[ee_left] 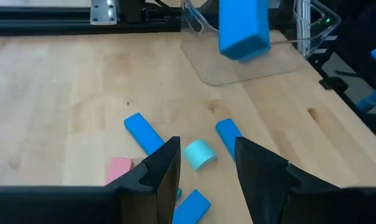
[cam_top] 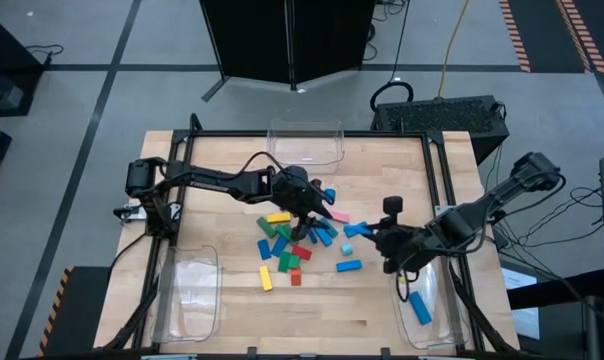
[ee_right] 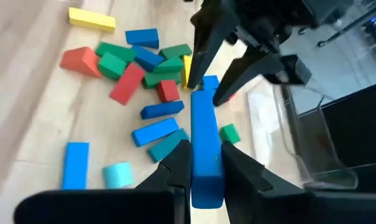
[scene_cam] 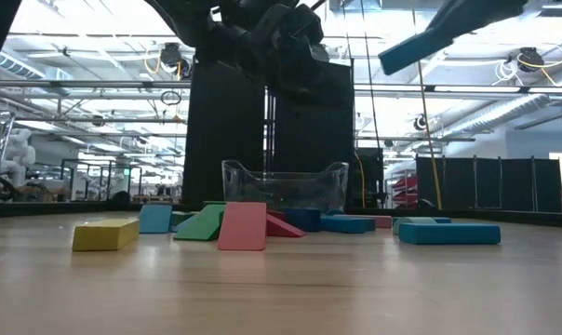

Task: Sort blocks by size
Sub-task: Put the light blue rectangle block into the bottom right transparent bin

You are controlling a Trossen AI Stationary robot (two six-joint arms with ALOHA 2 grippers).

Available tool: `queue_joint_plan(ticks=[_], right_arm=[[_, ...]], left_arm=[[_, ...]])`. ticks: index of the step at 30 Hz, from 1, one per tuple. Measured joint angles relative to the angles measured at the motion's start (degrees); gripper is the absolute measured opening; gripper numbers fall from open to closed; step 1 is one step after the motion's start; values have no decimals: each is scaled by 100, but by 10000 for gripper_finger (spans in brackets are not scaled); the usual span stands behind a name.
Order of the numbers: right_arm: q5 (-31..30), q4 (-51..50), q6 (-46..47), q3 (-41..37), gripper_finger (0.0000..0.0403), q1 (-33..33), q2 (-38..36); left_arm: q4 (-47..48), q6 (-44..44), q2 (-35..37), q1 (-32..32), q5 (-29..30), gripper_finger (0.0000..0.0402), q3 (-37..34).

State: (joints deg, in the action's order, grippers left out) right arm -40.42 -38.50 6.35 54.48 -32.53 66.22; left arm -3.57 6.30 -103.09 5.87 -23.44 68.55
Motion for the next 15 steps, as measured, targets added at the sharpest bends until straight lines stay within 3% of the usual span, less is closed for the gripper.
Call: queue_joint_plan(ticks=[15], right_arm=[[1302,-962,1942,0,49,-281,-856]], left_arm=[[11,66,-2,0,435,154,-2]])
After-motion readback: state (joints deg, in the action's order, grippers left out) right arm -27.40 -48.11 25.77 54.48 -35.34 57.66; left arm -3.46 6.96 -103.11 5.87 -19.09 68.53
